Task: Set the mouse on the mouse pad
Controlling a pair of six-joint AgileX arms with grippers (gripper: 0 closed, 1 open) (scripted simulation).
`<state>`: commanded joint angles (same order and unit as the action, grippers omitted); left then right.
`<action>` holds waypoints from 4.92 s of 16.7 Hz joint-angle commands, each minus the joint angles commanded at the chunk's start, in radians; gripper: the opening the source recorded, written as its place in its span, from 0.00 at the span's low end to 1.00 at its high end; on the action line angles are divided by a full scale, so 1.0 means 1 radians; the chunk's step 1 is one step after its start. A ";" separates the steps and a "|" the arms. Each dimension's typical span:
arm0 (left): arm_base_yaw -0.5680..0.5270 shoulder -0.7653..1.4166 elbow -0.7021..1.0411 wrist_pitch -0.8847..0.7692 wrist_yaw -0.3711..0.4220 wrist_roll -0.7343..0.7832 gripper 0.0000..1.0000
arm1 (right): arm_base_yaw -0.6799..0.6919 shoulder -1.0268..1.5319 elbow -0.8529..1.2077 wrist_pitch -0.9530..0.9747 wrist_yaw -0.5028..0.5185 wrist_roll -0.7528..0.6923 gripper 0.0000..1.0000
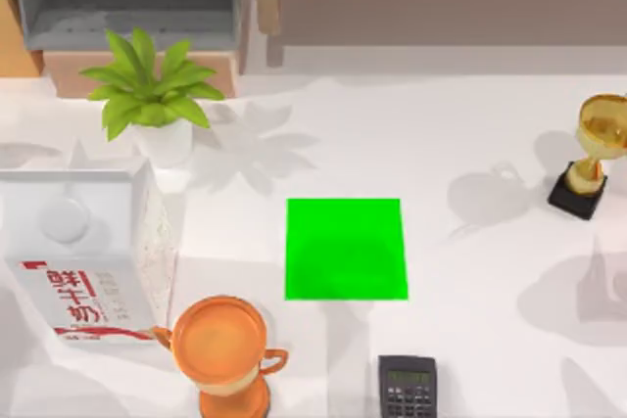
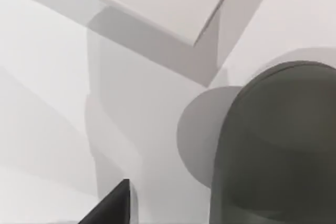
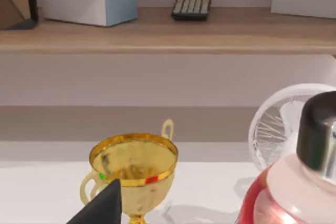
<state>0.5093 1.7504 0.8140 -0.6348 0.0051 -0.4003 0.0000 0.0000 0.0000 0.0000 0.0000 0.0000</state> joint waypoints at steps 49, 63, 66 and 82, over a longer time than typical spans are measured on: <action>-0.043 -0.209 0.328 -0.463 0.022 0.131 0.00 | 0.000 0.000 0.000 0.000 0.000 0.000 1.00; -0.466 -0.103 0.961 -0.433 0.122 1.442 0.00 | 0.000 0.000 0.000 0.000 0.000 0.000 1.00; -0.612 -0.027 1.084 -0.439 0.113 1.808 0.00 | 0.000 0.000 0.000 0.000 0.000 0.000 1.00; -1.232 0.531 1.211 -0.644 0.023 2.812 0.00 | 0.000 0.000 0.000 0.000 0.000 0.000 1.00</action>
<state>-0.7224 2.2812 2.0246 -1.2790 0.0281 2.4121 0.0000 0.0000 0.0000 0.0000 0.0000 0.0000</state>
